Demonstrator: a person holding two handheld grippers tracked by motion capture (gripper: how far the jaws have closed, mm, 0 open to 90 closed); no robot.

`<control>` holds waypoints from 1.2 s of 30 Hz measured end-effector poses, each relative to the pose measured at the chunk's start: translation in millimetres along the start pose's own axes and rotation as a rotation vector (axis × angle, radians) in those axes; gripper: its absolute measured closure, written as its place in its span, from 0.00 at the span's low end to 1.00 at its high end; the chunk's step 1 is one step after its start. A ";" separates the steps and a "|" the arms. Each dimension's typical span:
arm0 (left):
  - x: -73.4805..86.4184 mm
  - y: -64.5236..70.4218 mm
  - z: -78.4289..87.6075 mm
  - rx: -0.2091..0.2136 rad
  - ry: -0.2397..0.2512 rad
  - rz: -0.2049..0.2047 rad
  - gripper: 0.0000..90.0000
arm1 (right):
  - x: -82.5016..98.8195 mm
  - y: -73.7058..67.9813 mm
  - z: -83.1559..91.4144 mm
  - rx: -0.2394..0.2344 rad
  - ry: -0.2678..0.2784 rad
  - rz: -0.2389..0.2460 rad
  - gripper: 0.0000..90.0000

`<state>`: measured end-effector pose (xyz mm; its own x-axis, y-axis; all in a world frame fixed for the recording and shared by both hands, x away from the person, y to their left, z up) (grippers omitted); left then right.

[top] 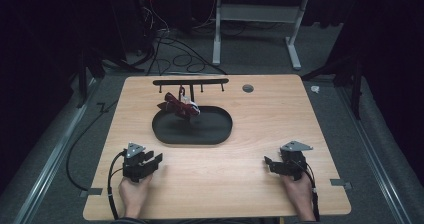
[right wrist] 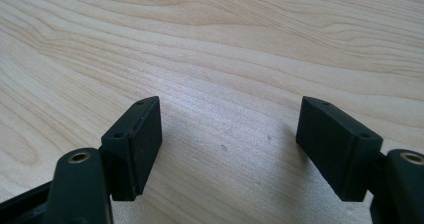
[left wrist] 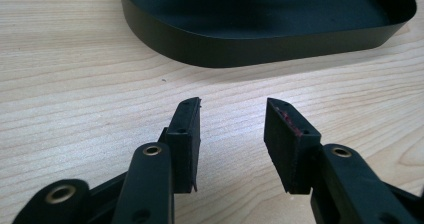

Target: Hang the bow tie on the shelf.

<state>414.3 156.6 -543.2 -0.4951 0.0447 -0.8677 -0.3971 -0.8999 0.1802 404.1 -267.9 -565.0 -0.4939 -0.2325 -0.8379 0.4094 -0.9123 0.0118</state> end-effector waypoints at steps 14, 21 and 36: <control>8.0 1.1 -12.4 -0.025 -0.028 -0.039 0.63 | 0.0 -0.1 0.0 0.000 0.000 -0.002 0.31; 9.6 2.2 -16.9 -0.041 -0.025 -0.068 0.61 | 0.0 -0.1 0.0 0.000 0.001 -0.001 0.31; 16.3 10.5 -22.3 -0.047 -0.035 -0.134 0.48 | 0.1 -0.2 0.1 0.000 -0.001 -0.002 0.31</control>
<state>419.3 138.3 -565.8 -0.4671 0.1807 -0.8656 -0.4258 -0.9039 0.0411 403.9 -267.8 -565.0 -0.4952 -0.2310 -0.8375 0.4081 -0.9129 0.0104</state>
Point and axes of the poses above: each handheld gripper's, and its own axes: z roughly backward along the jaws, x roughly out of its underside, y roughly to its right, the point moved 9 cm from there along -z, roughly forward along the jaws, and after that the axes turned 11 degrees about y, right-handed, at the moved point
